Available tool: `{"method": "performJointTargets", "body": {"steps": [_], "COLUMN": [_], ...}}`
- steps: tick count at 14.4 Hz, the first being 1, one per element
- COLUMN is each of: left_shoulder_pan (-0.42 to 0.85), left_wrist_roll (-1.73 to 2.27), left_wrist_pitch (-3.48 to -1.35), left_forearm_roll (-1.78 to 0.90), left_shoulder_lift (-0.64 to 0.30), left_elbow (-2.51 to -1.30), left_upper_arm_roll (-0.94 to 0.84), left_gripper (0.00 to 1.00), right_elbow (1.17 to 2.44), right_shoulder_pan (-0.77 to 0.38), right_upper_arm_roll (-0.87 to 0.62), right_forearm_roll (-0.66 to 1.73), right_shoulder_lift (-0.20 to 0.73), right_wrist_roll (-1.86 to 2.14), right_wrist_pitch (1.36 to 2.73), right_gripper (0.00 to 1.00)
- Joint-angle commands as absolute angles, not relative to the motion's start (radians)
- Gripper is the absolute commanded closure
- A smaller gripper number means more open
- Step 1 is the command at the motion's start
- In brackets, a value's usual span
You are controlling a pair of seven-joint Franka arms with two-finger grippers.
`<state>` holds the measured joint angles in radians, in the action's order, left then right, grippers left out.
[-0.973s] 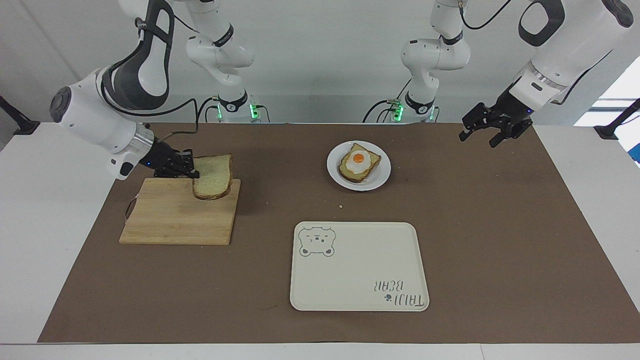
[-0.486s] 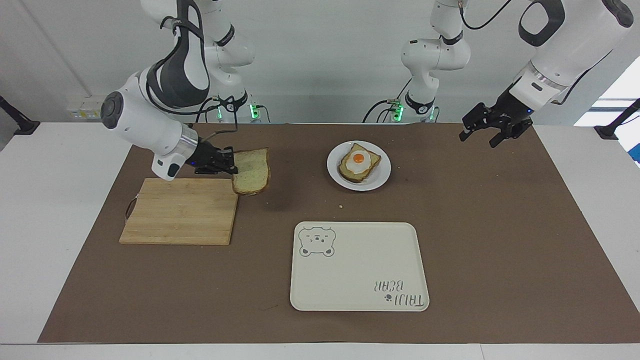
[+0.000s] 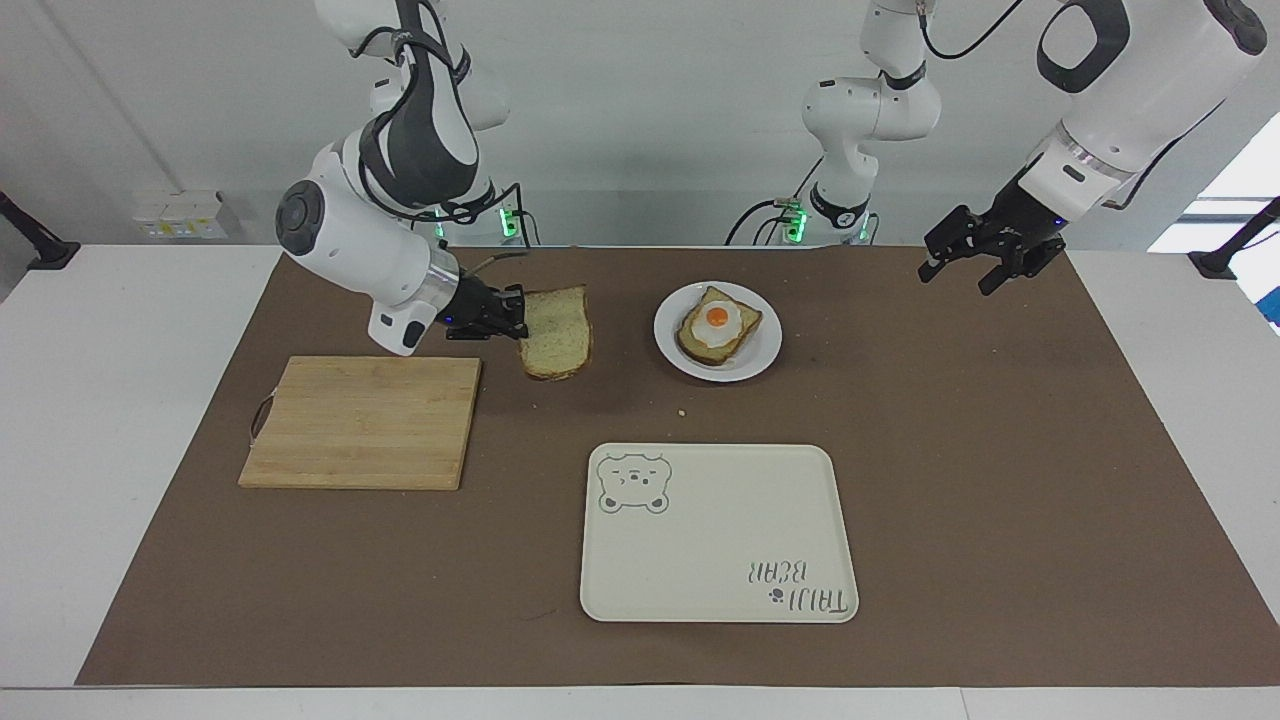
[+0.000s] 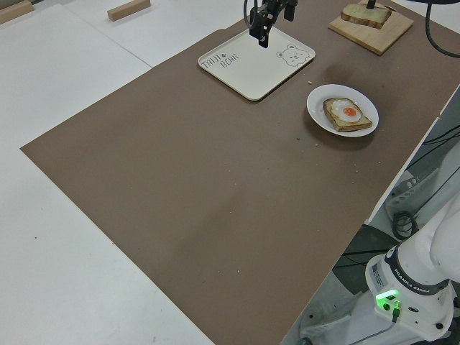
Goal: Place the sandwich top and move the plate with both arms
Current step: 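Lift the bread slice and carry it over the egg toast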
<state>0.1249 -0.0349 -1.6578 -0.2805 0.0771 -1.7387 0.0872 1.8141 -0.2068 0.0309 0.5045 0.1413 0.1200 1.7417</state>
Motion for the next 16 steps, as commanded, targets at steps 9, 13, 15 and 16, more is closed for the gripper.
{"method": "performJointTargets", "body": {"steps": [9, 13, 15, 16], "left_shoulder_pan": [0.126, 0.126, 0.126, 0.126], "left_wrist_roll": [-0.025, -0.025, -0.025, -0.025], "left_wrist_pitch": [-1.663, -1.663, -1.663, -1.663], "left_forearm_roll": [-0.281, -0.281, -0.281, -0.281], "left_shoulder_lift": [0.097, 0.095, 0.097, 0.097], "left_elbow": [-1.753, -1.753, -1.753, -1.753], "left_upper_arm_roll": [0.091, 0.091, 0.091, 0.091], "left_gripper": [0.00, 0.00, 0.00, 0.00], "right_elbow": [1.893, 1.904, 1.919, 1.937], "right_shoulder_pan": [-0.517, -0.564, -0.592, -0.616], "right_upper_arm_roll": [0.029, 0.029, 0.029, 0.029], "right_forearm_roll": [0.606, 0.652, 0.652, 0.652], "right_shoulder_lift": [0.120, 0.117, 0.123, 0.130], "right_wrist_roll": [-0.165, -0.207, -0.224, -0.225], "right_wrist_pitch": [2.005, 2.005, 2.009, 2.040], "right_gripper": [1.00, 1.00, 1.00, 1.00]}}
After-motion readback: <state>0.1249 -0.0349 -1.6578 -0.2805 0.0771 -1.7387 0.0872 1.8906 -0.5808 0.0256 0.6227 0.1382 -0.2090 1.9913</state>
